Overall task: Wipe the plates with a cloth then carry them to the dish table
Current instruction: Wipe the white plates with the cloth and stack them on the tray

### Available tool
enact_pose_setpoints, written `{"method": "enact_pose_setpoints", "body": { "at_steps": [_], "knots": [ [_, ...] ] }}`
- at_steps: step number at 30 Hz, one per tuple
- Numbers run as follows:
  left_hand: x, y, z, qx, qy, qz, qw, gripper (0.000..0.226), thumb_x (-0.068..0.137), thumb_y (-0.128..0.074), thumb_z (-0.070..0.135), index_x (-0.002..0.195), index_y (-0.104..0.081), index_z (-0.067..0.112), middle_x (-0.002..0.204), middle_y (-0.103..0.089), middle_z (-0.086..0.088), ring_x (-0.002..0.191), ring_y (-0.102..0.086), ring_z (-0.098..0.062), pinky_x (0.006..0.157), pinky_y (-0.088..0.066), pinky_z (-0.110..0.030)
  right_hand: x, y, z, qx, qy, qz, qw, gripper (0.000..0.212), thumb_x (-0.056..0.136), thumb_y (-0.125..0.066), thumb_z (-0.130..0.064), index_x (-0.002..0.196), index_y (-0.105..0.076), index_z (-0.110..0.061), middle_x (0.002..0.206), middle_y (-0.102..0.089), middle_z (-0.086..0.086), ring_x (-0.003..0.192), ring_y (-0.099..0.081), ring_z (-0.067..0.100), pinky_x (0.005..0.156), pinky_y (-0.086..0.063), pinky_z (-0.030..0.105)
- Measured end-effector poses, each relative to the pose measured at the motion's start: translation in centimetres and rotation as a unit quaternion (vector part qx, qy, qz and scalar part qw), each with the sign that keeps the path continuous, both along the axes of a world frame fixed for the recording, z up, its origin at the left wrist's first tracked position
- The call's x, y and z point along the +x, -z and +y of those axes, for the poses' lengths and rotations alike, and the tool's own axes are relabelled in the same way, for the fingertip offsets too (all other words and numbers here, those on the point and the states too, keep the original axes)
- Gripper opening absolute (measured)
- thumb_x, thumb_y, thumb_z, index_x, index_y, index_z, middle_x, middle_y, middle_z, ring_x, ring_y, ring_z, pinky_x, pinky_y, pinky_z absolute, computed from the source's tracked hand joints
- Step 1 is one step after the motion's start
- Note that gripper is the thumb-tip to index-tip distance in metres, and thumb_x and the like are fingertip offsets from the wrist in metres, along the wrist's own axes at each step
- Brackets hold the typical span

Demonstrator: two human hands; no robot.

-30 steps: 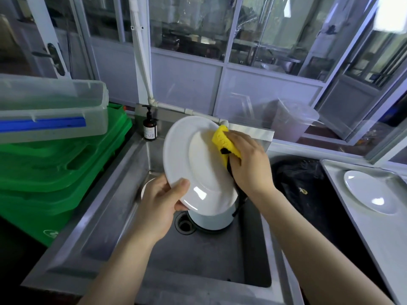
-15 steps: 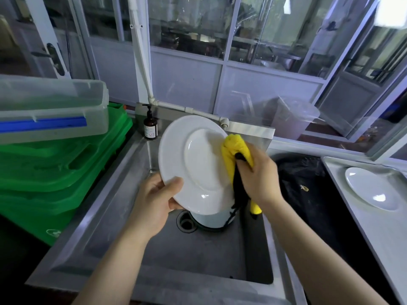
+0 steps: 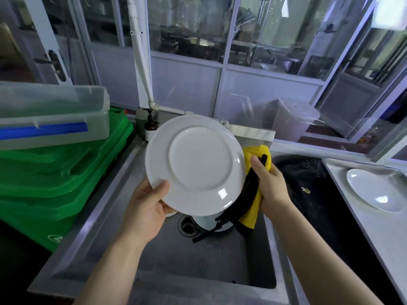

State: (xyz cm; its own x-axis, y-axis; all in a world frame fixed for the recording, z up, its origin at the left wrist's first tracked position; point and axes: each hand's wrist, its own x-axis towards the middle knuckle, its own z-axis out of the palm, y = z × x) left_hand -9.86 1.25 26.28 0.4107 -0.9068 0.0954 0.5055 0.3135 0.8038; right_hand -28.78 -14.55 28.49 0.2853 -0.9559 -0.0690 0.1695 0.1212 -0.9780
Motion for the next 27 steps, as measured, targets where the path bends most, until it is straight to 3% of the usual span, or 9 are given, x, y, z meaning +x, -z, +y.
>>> {"method": "enact_pose_setpoints", "body": {
  "at_steps": [2,6,10,13,15,18,21,24,27],
  "knots": [
    [-0.1,0.3,-0.1,-0.006,0.007,0.021,1.0,0.046,0.085,-0.056,0.008,0.131,-0.052,0.016,0.111,-0.07,-0.002,0.102,-0.067,-0.02,0.067,-0.058,-0.033,-0.2,-0.2,0.3,0.049,-0.076,-0.021,0.996,0.033,0.073,-0.078,-0.033,0.098,-0.074,-0.011,0.101,-0.073,0.014,0.089,-0.07,0.029,0.072,-0.057,0.038],
    [-0.1,1.4,-0.3,0.011,0.051,0.046,0.998,0.053,0.089,-0.049,0.012,0.142,-0.041,0.009,0.117,-0.067,-0.007,0.104,-0.066,-0.023,0.068,-0.06,-0.034,-0.1,-0.9,0.3,0.068,-0.127,-0.068,0.987,0.036,0.069,-0.079,-0.028,0.1,-0.074,-0.011,0.105,-0.071,0.017,0.091,-0.069,0.032,0.071,-0.056,0.038],
    [1.5,2.1,-0.3,0.09,0.152,0.011,0.984,0.096,0.057,-0.09,0.041,0.135,-0.045,0.007,0.111,-0.069,-0.014,0.101,-0.067,-0.029,0.081,-0.059,-0.044,-0.4,-2.4,-0.3,0.048,-0.125,-0.082,0.988,0.033,0.071,-0.074,-0.023,0.1,-0.072,-0.008,0.1,-0.072,0.016,0.084,-0.069,0.032,0.068,-0.056,0.037],
    [3.3,1.9,-1.3,0.116,0.117,0.07,0.984,0.066,0.075,-0.065,0.054,0.125,-0.06,0.012,0.114,-0.067,-0.015,0.103,-0.062,-0.032,0.073,-0.06,-0.039,-0.5,-3.4,-0.8,0.044,-0.134,-0.068,0.988,0.027,0.068,-0.077,-0.019,0.093,-0.074,-0.01,0.094,-0.073,0.014,0.078,-0.07,0.029,0.064,-0.056,0.033],
    [4.4,1.1,-2.2,0.141,0.075,0.087,0.983,0.045,0.078,-0.05,0.05,0.101,-0.077,0.022,0.101,-0.073,-0.007,0.091,-0.068,-0.025,0.066,-0.06,-0.033,-0.6,-3.7,-1.0,0.056,-0.142,-0.052,0.987,0.028,0.067,-0.076,-0.02,0.093,-0.074,-0.01,0.093,-0.073,0.013,0.079,-0.07,0.029,0.065,-0.056,0.033],
    [4.9,-1.1,-3.0,0.154,0.104,-0.027,0.982,0.028,0.074,-0.065,0.047,0.087,-0.08,0.027,0.09,-0.076,-0.005,0.081,-0.073,-0.02,0.061,-0.058,-0.03,-0.5,-3.7,-1.2,0.078,-0.145,-0.016,0.986,0.045,0.063,-0.08,-0.026,0.102,-0.071,-0.006,0.098,-0.072,0.016,0.083,-0.07,0.031,0.069,-0.057,0.036],
    [5.0,-2.0,-3.3,0.137,0.128,-0.074,0.98,0.045,0.051,-0.086,0.047,0.089,-0.08,0.025,0.091,-0.076,-0.008,0.083,-0.073,-0.024,0.063,-0.058,-0.033,-0.5,-3.2,-1.4,0.085,-0.117,-0.018,0.989,0.033,0.068,-0.078,-0.023,0.097,-0.073,-0.007,0.095,-0.072,0.017,0.08,-0.07,0.031,0.067,-0.057,0.037],
    [4.1,-2.0,-3.6,0.105,0.102,-0.046,0.988,0.02,0.075,-0.069,0.031,0.091,-0.079,0.026,0.097,-0.075,-0.007,0.09,-0.072,-0.023,0.068,-0.059,-0.033,-0.6,-2.4,-2.4,0.07,0.006,-0.007,0.998,0.014,0.082,-0.069,-0.01,0.096,-0.069,-0.006,0.088,-0.07,0.015,0.077,-0.067,0.03,0.073,-0.056,0.042],
    [2.6,-2.2,-3.9,0.094,0.021,-0.04,0.995,0.021,0.078,-0.07,0.023,0.099,-0.074,0.024,0.109,-0.071,-0.006,0.103,-0.066,-0.024,0.083,-0.055,-0.04,-0.8,-2.1,-2.6,-0.051,0.064,0.073,0.994,0.006,0.083,-0.061,0.001,0.087,-0.065,-0.004,0.076,-0.063,0.008,0.074,-0.059,0.023,0.07,-0.049,0.034]
  ]
}}
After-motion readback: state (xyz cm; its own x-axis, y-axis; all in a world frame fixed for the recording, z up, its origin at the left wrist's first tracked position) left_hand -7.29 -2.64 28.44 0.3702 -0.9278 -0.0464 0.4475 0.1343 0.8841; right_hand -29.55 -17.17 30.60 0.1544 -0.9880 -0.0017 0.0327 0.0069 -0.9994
